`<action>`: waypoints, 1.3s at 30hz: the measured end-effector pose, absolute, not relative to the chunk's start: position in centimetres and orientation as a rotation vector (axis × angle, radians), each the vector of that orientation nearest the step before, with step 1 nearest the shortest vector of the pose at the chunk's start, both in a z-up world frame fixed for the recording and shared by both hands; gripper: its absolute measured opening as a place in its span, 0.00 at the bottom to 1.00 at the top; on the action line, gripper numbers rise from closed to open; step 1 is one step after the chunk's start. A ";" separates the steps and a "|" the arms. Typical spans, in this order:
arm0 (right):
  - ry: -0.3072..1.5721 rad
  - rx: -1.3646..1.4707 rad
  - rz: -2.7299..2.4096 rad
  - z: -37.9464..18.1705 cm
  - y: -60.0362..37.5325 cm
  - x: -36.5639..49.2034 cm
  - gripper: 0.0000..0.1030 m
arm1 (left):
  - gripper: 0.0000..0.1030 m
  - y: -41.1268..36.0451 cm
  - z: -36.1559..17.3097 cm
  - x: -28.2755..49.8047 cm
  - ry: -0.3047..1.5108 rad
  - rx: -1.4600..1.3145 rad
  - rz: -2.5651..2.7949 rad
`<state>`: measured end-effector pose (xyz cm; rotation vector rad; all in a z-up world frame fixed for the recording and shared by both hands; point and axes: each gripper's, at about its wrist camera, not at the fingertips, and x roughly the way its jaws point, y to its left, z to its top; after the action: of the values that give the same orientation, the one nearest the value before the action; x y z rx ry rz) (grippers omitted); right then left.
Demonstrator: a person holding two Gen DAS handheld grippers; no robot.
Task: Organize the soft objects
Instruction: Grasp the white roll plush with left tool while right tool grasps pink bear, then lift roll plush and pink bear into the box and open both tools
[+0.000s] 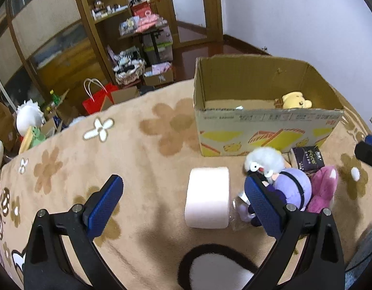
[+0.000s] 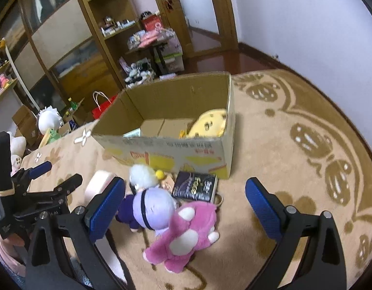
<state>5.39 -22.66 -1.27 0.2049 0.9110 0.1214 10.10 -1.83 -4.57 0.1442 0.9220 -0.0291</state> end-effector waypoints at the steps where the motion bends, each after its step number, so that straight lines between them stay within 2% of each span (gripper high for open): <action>1: 0.924 0.207 0.120 -1.6 -22.6 5.4 1.00 | 0.97 -1.7 -4.9 10.3 0.933 0.140 -0.028; 7: 1.006 0.240 0.127 -4.1 -22.7 6.3 1.00 | 0.97 -1.2 -7.5 12.0 1.022 0.106 -0.033; 13: 1.098 0.225 0.113 -6.3 -22.3 7.0 0.94 | 0.97 -1.6 -9.4 13.1 1.082 0.104 -0.062; 16: 1.143 0.182 0.100 -7.3 -21.9 7.1 0.79 | 0.96 -2.0 -10.7 13.7 1.127 0.108 -0.072; 18: 1.181 0.165 0.103 -8.1 -21.6 7.3 0.76 | 0.95 -2.2 -11.3 13.9 1.146 0.116 -0.078; 20: 1.208 0.161 0.100 -8.7 -21.5 7.3 0.65 | 0.84 -2.6 -11.8 13.9 1.156 0.128 -0.086; 22: 1.232 0.165 0.104 -9.4 -21.5 7.5 0.62 | 0.77 -2.8 -12.2 13.9 1.171 0.128 -0.098; 23: 1.241 0.181 0.109 -9.6 -21.6 7.6 0.59 | 0.69 -2.8 -12.4 13.9 1.177 0.127 -0.103; 28: 1.253 0.211 0.115 -10.2 -21.5 8.0 0.57 | 0.51 -2.9 -12.6 13.7 1.182 0.110 -0.144; 32: 1.244 0.202 0.119 -10.2 -21.5 8.0 0.54 | 0.46 -3.2 -12.5 13.2 1.162 0.116 -0.145; 39: 1.184 0.168 0.107 -8.5 -21.4 7.6 0.53 | 0.45 -4.0 -10.8 11.3 1.091 0.140 -0.105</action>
<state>7.62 -21.36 -8.45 0.1684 1.1841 0.1065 11.27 -3.98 -10.83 0.1399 1.0906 -0.1049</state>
